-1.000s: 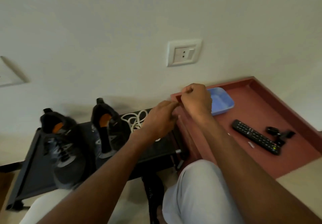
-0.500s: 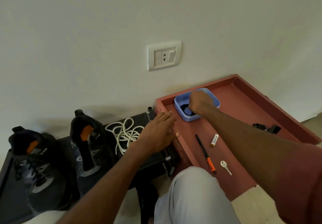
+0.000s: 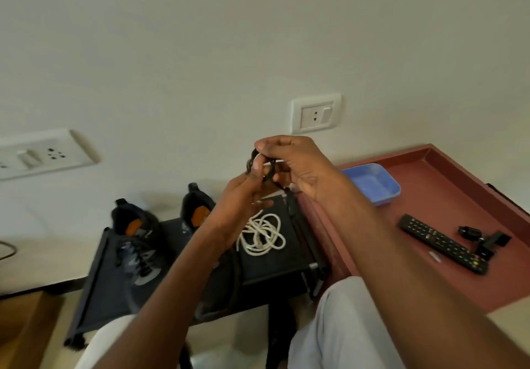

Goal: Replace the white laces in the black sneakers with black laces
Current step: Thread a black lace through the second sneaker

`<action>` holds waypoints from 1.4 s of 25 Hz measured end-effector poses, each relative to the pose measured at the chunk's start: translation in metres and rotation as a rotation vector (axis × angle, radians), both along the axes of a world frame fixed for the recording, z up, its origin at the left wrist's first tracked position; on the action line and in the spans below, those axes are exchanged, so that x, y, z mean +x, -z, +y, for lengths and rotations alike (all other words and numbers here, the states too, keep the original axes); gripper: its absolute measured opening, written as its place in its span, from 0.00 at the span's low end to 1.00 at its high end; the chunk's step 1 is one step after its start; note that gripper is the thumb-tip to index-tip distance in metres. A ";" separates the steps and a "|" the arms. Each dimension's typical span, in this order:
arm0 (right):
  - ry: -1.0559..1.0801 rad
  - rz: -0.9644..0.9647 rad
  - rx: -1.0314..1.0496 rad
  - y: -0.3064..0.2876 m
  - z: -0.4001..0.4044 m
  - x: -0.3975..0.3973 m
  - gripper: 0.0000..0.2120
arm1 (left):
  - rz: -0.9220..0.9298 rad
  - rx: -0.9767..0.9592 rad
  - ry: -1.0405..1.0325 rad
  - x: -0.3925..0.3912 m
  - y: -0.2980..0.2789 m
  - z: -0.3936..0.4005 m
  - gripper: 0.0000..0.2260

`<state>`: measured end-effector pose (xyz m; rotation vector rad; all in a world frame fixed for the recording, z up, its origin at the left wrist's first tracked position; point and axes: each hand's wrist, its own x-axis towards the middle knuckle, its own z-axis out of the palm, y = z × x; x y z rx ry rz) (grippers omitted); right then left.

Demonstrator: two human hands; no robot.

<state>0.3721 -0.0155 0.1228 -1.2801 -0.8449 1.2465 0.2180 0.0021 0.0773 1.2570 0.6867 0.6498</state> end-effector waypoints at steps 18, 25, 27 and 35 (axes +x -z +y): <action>-0.252 -0.502 0.034 0.052 0.025 -0.085 0.10 | 0.137 0.042 -0.323 -0.132 0.006 0.051 0.03; 0.418 -0.693 -0.047 0.069 0.050 -0.078 0.12 | 0.147 0.004 -0.419 -0.152 0.010 0.063 0.02; 0.570 -1.014 -0.032 0.068 0.048 -0.063 0.13 | 0.128 -0.003 -0.431 -0.160 0.012 0.065 0.02; -0.198 -0.662 0.089 0.072 0.040 -0.114 0.05 | 0.148 0.014 -0.362 -0.146 0.021 0.062 0.06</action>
